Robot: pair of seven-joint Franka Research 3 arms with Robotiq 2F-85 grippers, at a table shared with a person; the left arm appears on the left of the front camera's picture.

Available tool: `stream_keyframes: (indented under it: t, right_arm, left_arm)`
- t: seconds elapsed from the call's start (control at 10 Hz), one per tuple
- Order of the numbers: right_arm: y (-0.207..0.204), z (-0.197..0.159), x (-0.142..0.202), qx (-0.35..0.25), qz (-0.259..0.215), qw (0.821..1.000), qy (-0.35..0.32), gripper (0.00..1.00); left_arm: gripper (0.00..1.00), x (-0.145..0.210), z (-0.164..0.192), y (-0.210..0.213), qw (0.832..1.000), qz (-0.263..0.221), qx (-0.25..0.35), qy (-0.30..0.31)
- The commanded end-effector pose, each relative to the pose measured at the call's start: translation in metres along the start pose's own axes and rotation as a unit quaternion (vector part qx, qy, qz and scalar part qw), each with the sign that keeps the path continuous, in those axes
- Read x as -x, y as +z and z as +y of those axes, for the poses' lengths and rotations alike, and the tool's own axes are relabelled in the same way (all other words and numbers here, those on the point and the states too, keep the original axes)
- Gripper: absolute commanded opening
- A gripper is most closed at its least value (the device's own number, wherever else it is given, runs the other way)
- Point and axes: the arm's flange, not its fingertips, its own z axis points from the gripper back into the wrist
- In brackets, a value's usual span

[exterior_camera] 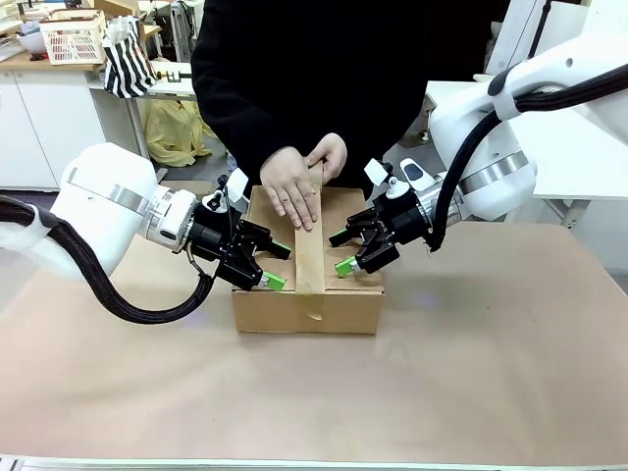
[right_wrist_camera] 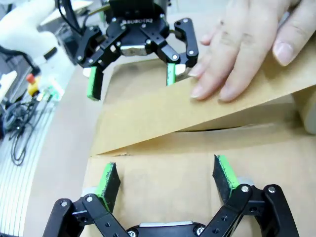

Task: Pack the gift set into the box.
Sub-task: Press and hold the closed box until the human finishes sealing it.

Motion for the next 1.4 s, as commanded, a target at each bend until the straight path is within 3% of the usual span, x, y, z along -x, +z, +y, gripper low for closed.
stream_keyframes:
  t: [0.0,1.3]
  right_arm:
    - [-0.0001,0.0006,0.0036,-0.001,0.002,1.0,-0.002,1.0]
    - [-0.0001,0.0006,0.0036,-0.001,0.002,1.0,-0.002,1.0]
  left_arm:
    - [1.0,0.0017,-0.0011,-0.001,1.0,0.0,0.002,0.002]
    - [1.0,0.0017,-0.0011,-0.001,1.0,0.0,0.002,0.002]
